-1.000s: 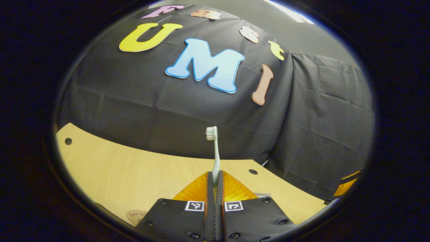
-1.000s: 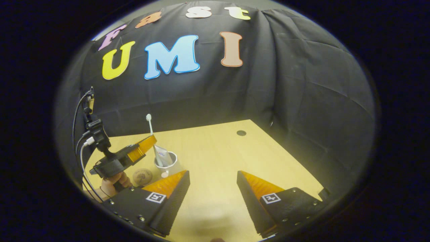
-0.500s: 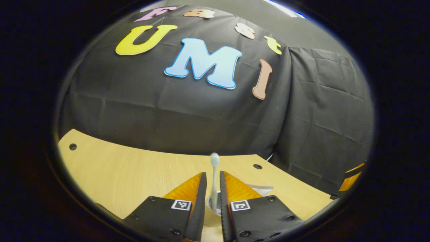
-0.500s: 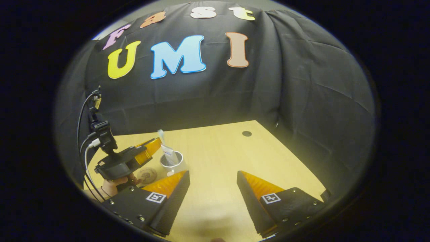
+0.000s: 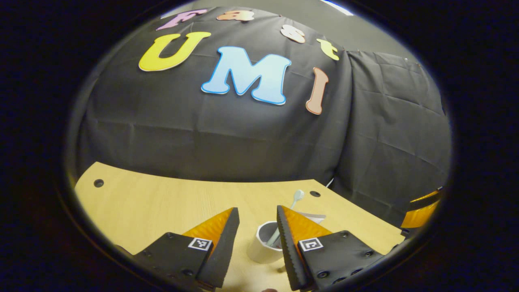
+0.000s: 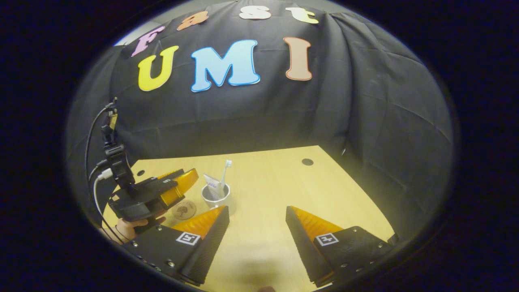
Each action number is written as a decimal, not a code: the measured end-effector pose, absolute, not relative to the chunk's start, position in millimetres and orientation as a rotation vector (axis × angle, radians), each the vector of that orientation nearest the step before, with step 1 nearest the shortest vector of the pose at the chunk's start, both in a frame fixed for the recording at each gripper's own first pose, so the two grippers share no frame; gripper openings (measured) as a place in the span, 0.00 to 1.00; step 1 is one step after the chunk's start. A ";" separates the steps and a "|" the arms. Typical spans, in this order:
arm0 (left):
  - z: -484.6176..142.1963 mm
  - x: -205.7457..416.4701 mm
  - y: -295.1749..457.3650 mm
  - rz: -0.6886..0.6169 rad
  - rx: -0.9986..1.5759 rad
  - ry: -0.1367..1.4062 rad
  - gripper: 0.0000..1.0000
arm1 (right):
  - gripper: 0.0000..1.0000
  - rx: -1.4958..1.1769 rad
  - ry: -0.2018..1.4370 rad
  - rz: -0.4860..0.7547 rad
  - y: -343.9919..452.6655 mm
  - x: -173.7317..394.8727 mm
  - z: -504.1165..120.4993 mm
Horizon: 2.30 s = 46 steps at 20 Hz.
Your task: Put the toothbrush and toothpaste on the desktop into the cup, then pick up the cup and place it on the coaster on the desktop.
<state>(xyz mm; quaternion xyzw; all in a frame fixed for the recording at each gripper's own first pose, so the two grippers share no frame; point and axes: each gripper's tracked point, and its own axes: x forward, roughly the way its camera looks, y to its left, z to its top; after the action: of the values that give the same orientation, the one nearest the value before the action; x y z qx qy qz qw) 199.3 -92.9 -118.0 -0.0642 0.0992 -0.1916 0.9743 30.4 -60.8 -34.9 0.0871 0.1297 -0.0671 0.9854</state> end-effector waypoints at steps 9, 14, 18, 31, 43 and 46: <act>-91.1 150.6 -64.9 -0.319 -0.097 0.193 0.94 | 0.88 0.182 0.366 -0.057 -27.7 62.4 -50.9; -91.7 129.1 -46.5 -0.264 -0.111 0.224 0.94 | 0.88 0.180 0.438 -0.024 -8.3 89.8 -56.4; -96.9 112.4 -31.3 -0.230 -0.118 0.260 0.94 | 0.88 0.144 0.520 0.002 6.5 105.4 -68.8; -129.4 101.4 4.9 -0.196 -0.138 0.425 0.94 | 0.88 -0.003 0.797 0.015 21.8 151.1 -111.7; -155.0 99.7 15.6 -0.232 -0.190 0.529 0.94 | 0.91 0.018 0.971 0.012 26.1 185.0 -147.2; -156.0 96.9 15.9 -0.225 -0.200 0.530 0.94 | 0.91 0.000 0.996 0.016 25.3 189.5 -157.8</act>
<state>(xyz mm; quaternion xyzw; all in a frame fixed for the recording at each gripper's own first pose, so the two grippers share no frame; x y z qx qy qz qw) 96.9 15.9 -156.0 -0.0982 0.2609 -0.1108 0.9539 189.5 25.3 -157.8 -0.0002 0.4776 0.0078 0.8786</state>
